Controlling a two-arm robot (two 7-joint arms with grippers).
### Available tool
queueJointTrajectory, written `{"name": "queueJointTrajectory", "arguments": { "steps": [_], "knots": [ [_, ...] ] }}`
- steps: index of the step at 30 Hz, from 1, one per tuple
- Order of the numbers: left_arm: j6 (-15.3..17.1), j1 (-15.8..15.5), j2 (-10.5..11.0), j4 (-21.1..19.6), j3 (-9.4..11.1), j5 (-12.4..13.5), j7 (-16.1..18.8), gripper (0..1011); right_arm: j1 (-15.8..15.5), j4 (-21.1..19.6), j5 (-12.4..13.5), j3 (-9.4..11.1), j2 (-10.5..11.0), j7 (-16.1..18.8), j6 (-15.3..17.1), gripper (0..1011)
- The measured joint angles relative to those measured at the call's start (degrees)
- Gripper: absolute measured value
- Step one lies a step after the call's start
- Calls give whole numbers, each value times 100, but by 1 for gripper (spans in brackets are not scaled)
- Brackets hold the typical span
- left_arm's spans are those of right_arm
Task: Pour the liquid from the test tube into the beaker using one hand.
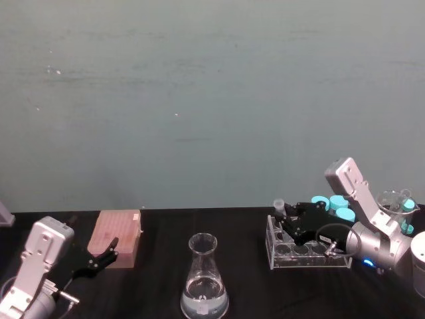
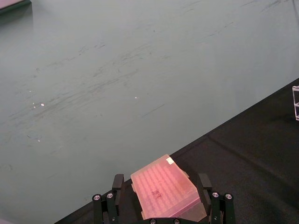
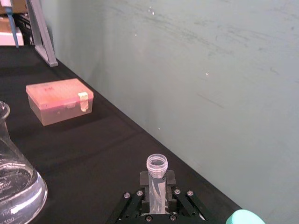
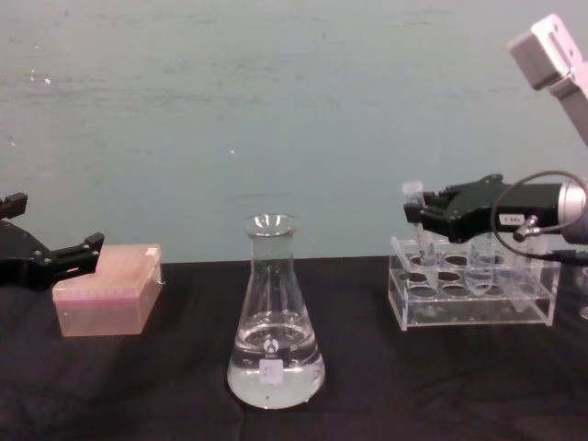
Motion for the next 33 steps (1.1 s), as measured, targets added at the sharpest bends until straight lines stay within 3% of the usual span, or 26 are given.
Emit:
{"name": "queueJointTrajectory", "arguments": {
  "steps": [20, 25, 33],
  "knots": [
    [0, 0, 0, 0, 0, 0, 0, 1000, 3, -377, 294, 112, 113, 83, -138, 194],
    [0, 0, 0, 0, 0, 0, 0, 1000, -24, -538, 143, 83, 172, -98, -322, 194],
    [0, 1, 0, 0, 0, 0, 0, 1000, -128, -837, -314, 3, 258, -498, -634, 194]
  ]
}}
